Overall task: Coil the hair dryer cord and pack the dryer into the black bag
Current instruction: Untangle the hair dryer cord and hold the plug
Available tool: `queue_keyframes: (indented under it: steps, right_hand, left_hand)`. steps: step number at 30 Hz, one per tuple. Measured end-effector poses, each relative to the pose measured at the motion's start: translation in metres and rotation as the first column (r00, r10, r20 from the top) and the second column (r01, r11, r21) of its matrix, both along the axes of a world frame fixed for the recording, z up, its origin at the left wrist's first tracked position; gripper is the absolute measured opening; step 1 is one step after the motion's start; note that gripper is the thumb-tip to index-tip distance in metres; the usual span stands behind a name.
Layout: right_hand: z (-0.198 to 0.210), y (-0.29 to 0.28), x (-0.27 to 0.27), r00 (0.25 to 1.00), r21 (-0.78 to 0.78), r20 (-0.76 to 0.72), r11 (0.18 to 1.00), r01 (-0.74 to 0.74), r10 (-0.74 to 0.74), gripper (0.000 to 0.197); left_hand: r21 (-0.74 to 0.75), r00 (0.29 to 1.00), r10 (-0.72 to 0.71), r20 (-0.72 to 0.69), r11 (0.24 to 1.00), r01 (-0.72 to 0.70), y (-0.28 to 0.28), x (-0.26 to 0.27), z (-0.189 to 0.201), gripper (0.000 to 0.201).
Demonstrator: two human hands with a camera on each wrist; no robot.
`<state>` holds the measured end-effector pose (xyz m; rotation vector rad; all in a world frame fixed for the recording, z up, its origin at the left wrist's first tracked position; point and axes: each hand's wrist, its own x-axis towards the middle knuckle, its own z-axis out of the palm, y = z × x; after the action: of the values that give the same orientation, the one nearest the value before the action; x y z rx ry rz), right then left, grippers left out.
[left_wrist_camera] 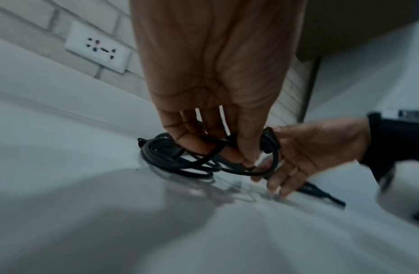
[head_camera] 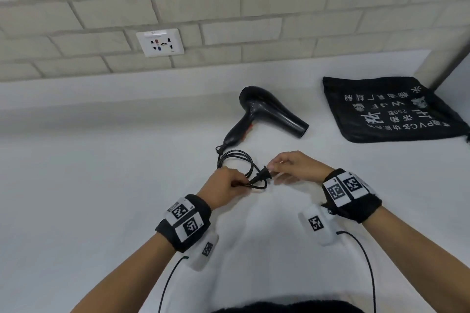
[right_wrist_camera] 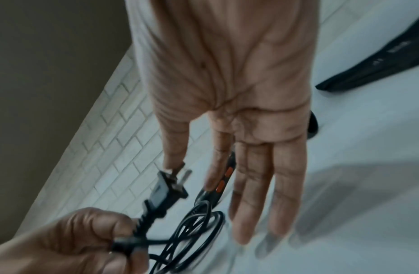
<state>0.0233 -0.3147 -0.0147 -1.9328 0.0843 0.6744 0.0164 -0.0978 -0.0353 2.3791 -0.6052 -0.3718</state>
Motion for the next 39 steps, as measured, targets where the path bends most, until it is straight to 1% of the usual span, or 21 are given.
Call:
queue_keyframes:
  steps: [3, 5, 6, 8, 11, 13, 15, 16, 17, 18, 19, 21, 22, 24, 26, 27, 29, 32, 34, 37, 39]
  right_hand:
    - [-0.002, 0.003, -0.003, 0.963, 0.125, -0.239, 0.98, 0.158, -0.125, 0.061]
    - [-0.003, 0.01, -0.005, 0.921, 0.25, -0.377, 0.946, 0.205, -0.1, 0.075]
    - [-0.003, 0.013, -0.006, 0.91, 0.318, -0.408, 0.924, 0.214, -0.071, 0.074]
    - [-0.001, 0.017, -0.007, 0.919, 0.421, -0.391, 0.877, 0.233, -0.057, 0.061]
    - [-0.001, 0.017, -0.008, 0.944, 0.442, -0.304, 0.858, 0.26, -0.129, 0.033]
    - [-0.004, 0.014, -0.01, 0.944, 0.446, -0.299, 0.854, 0.267, -0.139, 0.023]
    - [-0.009, 0.01, -0.013, 0.942, 0.449, -0.302, 0.849, 0.278, -0.149, 0.02]
    - [-0.011, 0.01, -0.014, 0.941, 0.449, -0.3, 0.848, 0.282, -0.154, 0.019]
    - [-0.011, 0.009, -0.015, 0.943, 0.445, -0.292, 0.85, 0.282, -0.16, 0.019]
    - [-0.012, 0.008, -0.016, 0.946, 0.435, -0.279, 0.856, 0.279, -0.166, 0.019]
    - [-0.013, 0.008, -0.017, 0.95, 0.429, -0.265, 0.861, 0.272, -0.168, 0.019]
    - [-0.012, 0.011, -0.018, 0.954, 0.429, -0.25, 0.864, 0.265, -0.168, 0.019]
    - [-0.011, 0.013, -0.019, 0.955, 0.435, -0.249, 0.862, 0.261, -0.163, 0.018]
    - [-0.011, 0.019, -0.022, 0.958, 0.443, -0.25, 0.864, 0.241, -0.139, 0.019]
    - [-0.01, 0.023, -0.026, 0.963, 0.412, -0.232, 0.883, 0.224, -0.136, 0.021]
    - [-0.011, 0.024, -0.028, 0.965, 0.377, -0.213, 0.899, 0.223, -0.15, 0.023]
    - [-0.012, 0.024, -0.031, 0.968, 0.302, -0.16, 0.924, 0.233, -0.192, 0.027]
    - [-0.015, 0.025, -0.033, 0.965, 0.253, -0.123, 0.933, 0.256, -0.232, 0.026]
    - [-0.018, 0.024, -0.033, 0.961, 0.25, -0.114, 0.929, 0.273, -0.252, 0.022]
    - [-0.017, 0.019, -0.029, 0.961, 0.228, -0.096, 0.934, 0.275, -0.259, 0.016]
    - [-0.014, 0.016, -0.024, 0.963, 0.21, -0.087, 0.941, 0.267, -0.254, 0.012]
  left_hand:
    - [-0.223, 0.99, 0.138, -0.044, 0.964, -0.144, 0.001, 0.0, 0.007, 0.014]
    - [-0.28, 0.987, 0.15, -0.048, 0.947, -0.158, -0.001, 0.0, 0.01, 0.014]
    - [-0.279, 0.988, 0.147, -0.047, 0.948, -0.155, -0.002, -0.001, 0.01, 0.015]
    - [-0.251, 0.99, 0.139, -0.035, 0.957, -0.144, -0.004, -0.004, 0.01, 0.016]
    - [-0.192, 0.991, 0.134, 0.024, 0.973, -0.127, -0.003, -0.008, 0.008, 0.034]
    - [-0.236, 0.965, 0.262, 0.012, 0.938, -0.252, 0.004, -0.011, 0.008, 0.048]
    - [-0.368, 0.877, 0.459, -0.14, 0.799, -0.476, 0.015, -0.015, 0.01, 0.04]
    - [-0.401, 0.821, 0.505, -0.267, 0.716, -0.571, 0.023, -0.017, 0.011, 0.029]
    - [-0.407, 0.766, 0.49, -0.415, 0.653, -0.639, 0.03, -0.019, 0.011, 0.018]
    - [-0.39, 0.716, 0.425, -0.554, 0.627, -0.674, 0.033, -0.023, 0.01, 0.012]
    - [-0.356, 0.67, 0.347, -0.656, 0.641, -0.68, 0.035, -0.027, 0.008, 0.012]
    - [-0.292, 0.581, 0.222, -0.783, 0.695, -0.657, 0.031, -0.033, 0.002, 0.017]
    - [-0.286, 0.539, 0.173, -0.825, 0.694, -0.661, 0.026, -0.034, 0.001, 0.018]
    - [-0.317, 0.469, 0.089, -0.879, 0.627, -0.712, 0.015, -0.033, 0.0, 0.019]
    - [-0.344, 0.429, 0.042, -0.902, 0.529, -0.776, 0.009, -0.028, 0.002, 0.018]
    - [-0.349, 0.42, 0.033, -0.907, 0.498, -0.794, 0.007, -0.026, 0.003, 0.017]
    - [-0.365, 0.446, 0.047, -0.894, 0.502, -0.784, 0.006, -0.025, 0.006, 0.016]
    - [-0.397, 0.58, 0.176, -0.795, 0.572, -0.718, 0.01, -0.025, 0.01, 0.015]
    - [-0.41, 0.66, 0.299, -0.69, 0.589, -0.696, 0.017, -0.023, 0.012, 0.015]
    - [-0.407, 0.716, 0.414, -0.562, 0.615, -0.675, 0.037, -0.023, 0.015, 0.014]
    - [-0.389, 0.758, 0.432, -0.489, 0.669, -0.633, 0.052, -0.026, 0.018, 0.012]
